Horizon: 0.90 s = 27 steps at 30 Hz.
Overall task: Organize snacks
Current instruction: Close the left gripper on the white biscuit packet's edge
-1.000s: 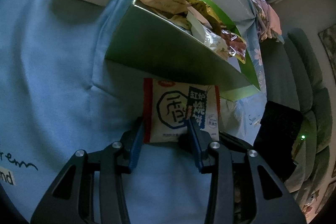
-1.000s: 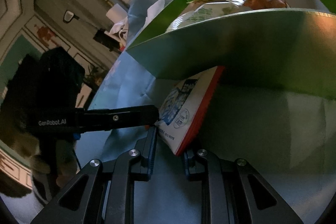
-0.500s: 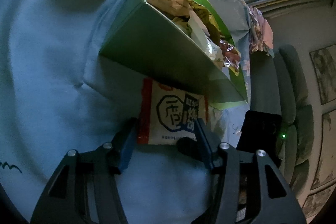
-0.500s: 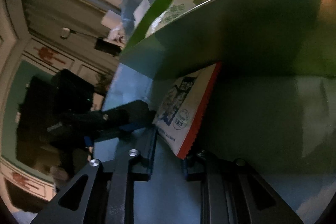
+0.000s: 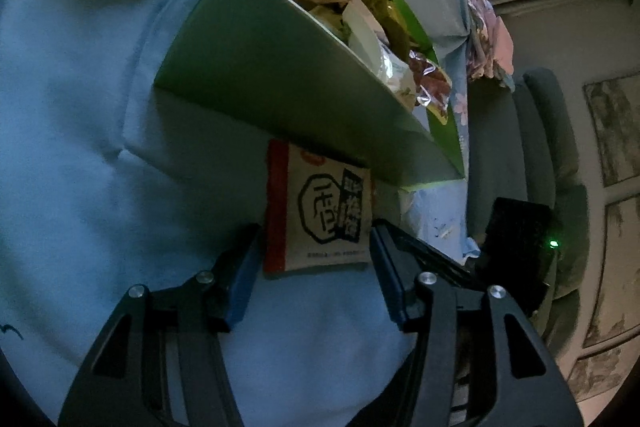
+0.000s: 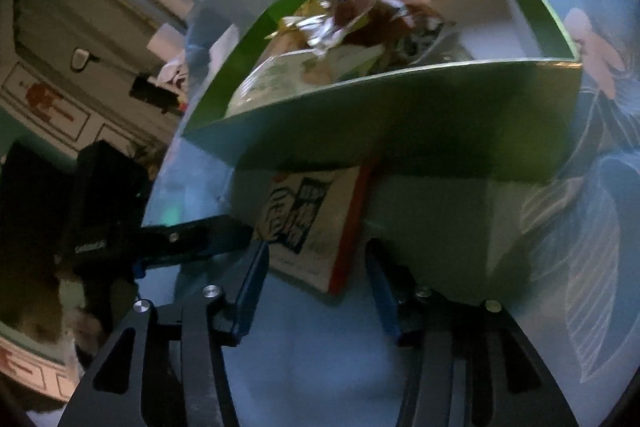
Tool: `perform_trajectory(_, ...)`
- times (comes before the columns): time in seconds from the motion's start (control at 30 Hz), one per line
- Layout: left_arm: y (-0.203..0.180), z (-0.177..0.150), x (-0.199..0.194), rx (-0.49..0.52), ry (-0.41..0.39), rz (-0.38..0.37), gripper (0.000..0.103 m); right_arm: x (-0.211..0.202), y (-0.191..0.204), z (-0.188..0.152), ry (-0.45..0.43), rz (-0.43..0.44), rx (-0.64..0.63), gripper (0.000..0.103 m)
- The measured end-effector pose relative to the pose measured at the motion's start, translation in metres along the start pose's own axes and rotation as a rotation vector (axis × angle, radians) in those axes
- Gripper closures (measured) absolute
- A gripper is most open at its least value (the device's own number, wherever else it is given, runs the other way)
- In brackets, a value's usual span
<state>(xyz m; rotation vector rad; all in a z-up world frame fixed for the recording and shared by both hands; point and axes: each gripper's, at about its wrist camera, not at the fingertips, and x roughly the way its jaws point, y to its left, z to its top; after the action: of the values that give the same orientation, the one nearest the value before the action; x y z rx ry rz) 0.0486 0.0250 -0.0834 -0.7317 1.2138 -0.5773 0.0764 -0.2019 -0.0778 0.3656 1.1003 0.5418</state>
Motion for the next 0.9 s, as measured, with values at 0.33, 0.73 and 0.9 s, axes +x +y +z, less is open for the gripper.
perform_trajectory(0.33,0.002,0.004,0.009,-0.025,0.023,-0.070,0.049,0.012,-0.015,0.012,0.001,0.077,0.029,0.063)
perform_trajectory(0.73,0.003,0.000,0.014,-0.029,0.036,-0.077,0.070,0.009,-0.025,0.013,-0.003,0.089,0.043,0.076)
perform_trajectory(0.9,0.004,-0.001,0.011,-0.016,0.038,-0.063,0.075,0.008,-0.025,0.013,-0.012,0.094,0.036,0.076)
